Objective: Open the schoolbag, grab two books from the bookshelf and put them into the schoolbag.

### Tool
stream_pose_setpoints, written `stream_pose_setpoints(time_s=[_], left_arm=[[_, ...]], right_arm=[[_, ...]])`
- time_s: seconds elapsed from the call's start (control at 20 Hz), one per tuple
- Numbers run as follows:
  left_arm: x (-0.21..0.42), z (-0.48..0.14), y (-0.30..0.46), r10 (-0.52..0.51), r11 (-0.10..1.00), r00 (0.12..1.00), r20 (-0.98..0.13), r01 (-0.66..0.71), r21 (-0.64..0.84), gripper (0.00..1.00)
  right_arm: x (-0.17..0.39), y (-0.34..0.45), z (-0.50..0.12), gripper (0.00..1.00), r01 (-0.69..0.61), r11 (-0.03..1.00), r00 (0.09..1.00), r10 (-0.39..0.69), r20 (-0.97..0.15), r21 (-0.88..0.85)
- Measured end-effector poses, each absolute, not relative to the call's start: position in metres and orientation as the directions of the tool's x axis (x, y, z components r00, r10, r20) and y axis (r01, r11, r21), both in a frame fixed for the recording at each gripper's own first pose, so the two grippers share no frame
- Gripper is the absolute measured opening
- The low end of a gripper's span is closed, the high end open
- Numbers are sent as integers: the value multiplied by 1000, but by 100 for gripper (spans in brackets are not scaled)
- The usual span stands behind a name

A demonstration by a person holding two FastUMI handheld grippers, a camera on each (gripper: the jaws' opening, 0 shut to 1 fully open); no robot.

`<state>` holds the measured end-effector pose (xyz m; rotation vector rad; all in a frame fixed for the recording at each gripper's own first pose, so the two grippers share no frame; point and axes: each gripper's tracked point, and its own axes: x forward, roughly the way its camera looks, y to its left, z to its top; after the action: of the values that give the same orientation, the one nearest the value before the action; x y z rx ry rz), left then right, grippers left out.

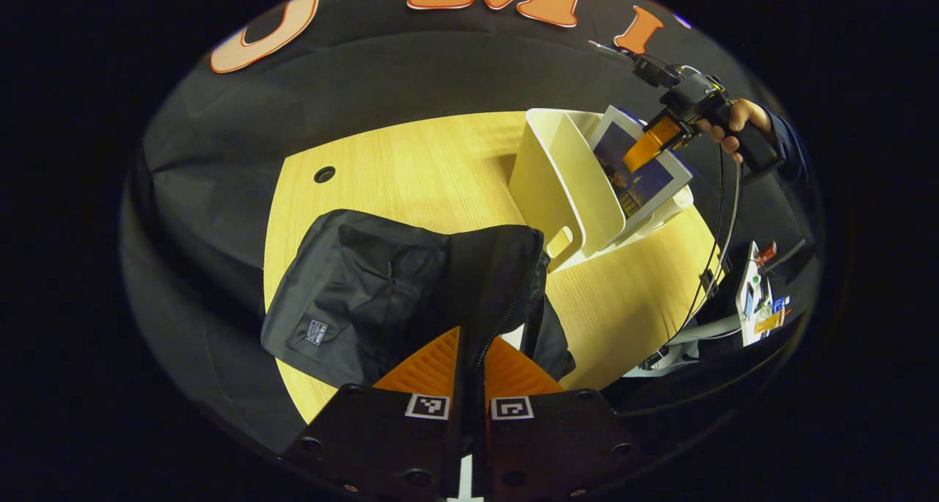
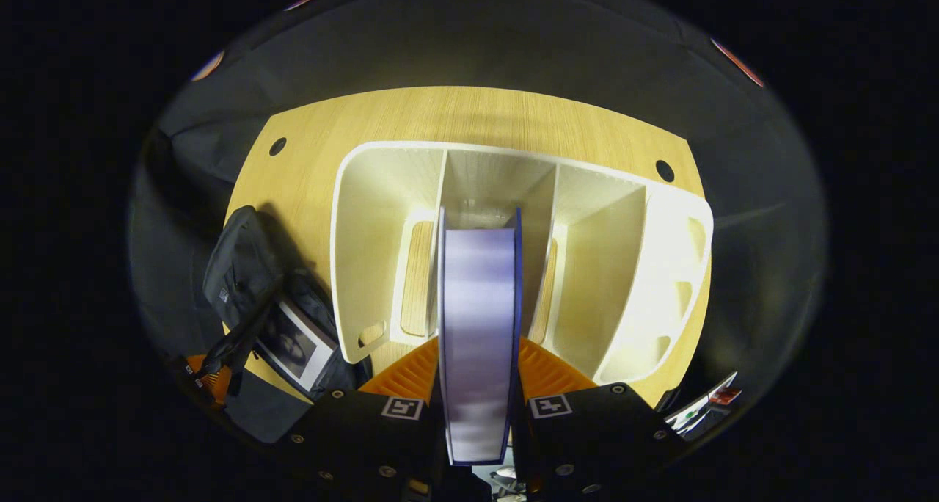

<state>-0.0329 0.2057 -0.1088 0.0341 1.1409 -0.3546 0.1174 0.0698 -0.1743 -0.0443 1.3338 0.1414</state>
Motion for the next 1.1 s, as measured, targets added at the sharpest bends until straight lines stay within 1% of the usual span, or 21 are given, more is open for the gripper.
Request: stream_pose_setpoints(time_s=[0.35,0.75,1.1], left_arm=[[-35,-109,210,-303,909,355,-884,386,-157,7],[-38,-109,215,-361,853,320,-876,492,-172,7],[-37,-108,218,-389,812,299,-871,558,-171,7]], right_arm=[[79,69,-148,37,-74,996,282,68,-957,49],[12,70,-141,36,41,995,277,80,-957,95],[-35,62,-137,37,152,979,288,85,-954,133]])
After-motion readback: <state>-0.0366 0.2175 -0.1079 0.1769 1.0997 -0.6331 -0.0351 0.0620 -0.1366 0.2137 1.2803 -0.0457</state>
